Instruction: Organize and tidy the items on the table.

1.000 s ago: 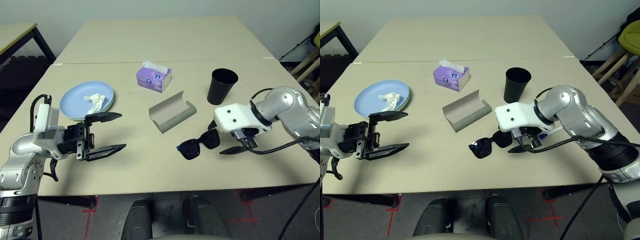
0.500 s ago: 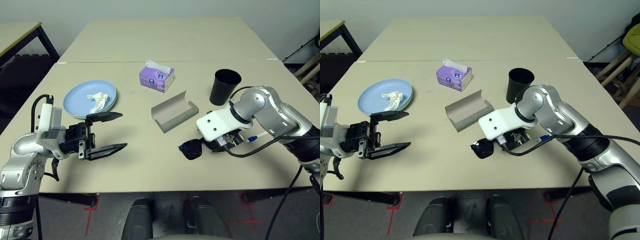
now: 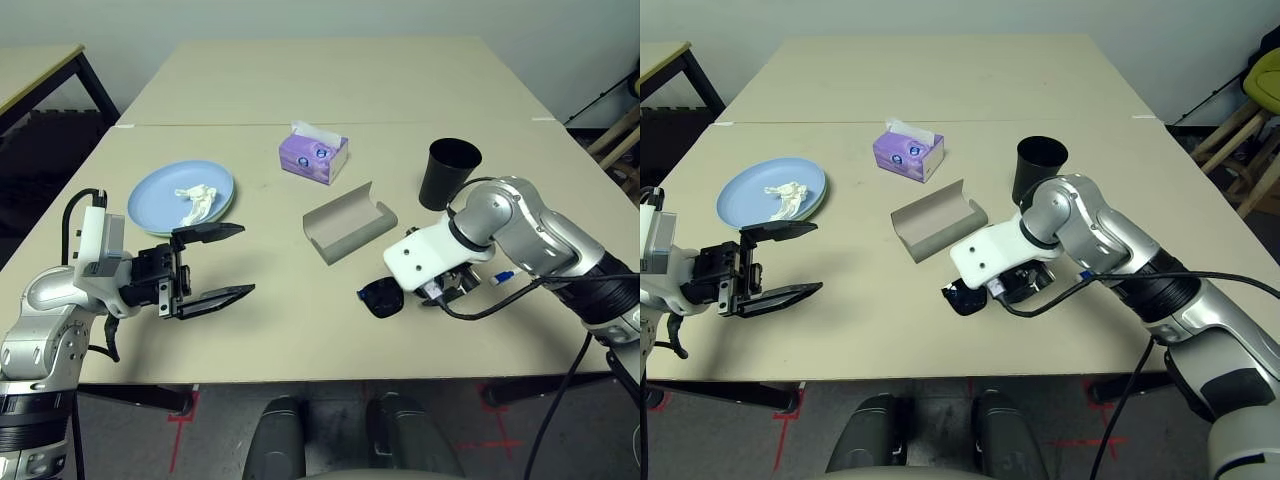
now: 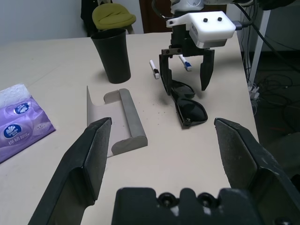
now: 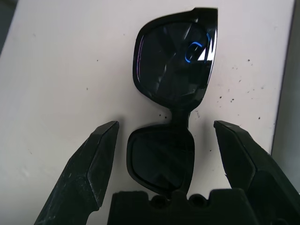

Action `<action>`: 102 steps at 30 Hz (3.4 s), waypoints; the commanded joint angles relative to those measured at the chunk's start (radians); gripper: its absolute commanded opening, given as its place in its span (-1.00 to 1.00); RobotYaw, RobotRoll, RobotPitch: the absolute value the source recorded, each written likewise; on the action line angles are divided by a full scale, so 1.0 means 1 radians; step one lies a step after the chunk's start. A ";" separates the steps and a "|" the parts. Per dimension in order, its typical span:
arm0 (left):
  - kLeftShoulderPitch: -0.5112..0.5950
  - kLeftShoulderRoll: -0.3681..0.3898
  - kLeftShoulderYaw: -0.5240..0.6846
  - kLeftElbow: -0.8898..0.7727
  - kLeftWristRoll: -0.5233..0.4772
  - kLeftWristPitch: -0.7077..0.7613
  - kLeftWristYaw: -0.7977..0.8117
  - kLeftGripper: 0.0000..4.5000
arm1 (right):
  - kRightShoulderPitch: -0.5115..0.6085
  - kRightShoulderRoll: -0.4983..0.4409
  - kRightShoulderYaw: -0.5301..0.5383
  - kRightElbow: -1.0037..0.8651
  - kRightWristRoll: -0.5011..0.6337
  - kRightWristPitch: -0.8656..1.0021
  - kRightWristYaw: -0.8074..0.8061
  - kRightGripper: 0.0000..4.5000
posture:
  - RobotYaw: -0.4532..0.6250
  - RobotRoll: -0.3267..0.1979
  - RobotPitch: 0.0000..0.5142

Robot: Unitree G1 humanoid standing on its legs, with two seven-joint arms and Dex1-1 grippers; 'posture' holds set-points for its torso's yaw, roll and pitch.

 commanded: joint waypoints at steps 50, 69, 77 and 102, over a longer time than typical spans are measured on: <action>-0.026 -0.042 -0.057 0.016 0.064 -0.046 0.035 0.98 | 0.083 0.036 0.029 -0.105 -0.216 0.082 -0.076 1.00 | -0.01 0.25 -0.61; -0.022 -0.040 -0.054 0.018 0.070 -0.051 0.038 1.00 | 0.099 0.057 0.023 -0.087 -0.251 0.067 -0.144 -0.51 | -0.01 0.25 -0.60; -0.024 -0.040 -0.053 0.021 0.076 -0.055 0.039 1.00 | 0.082 0.065 0.008 -0.073 -0.241 0.069 -0.151 -0.51 | 0.00 0.25 -0.61; -0.055 -0.042 -0.065 0.059 0.091 -0.069 0.038 1.00 | -0.158 0.045 -0.125 0.002 -0.093 -0.015 -0.151 -0.83 | -0.02 0.25 -0.66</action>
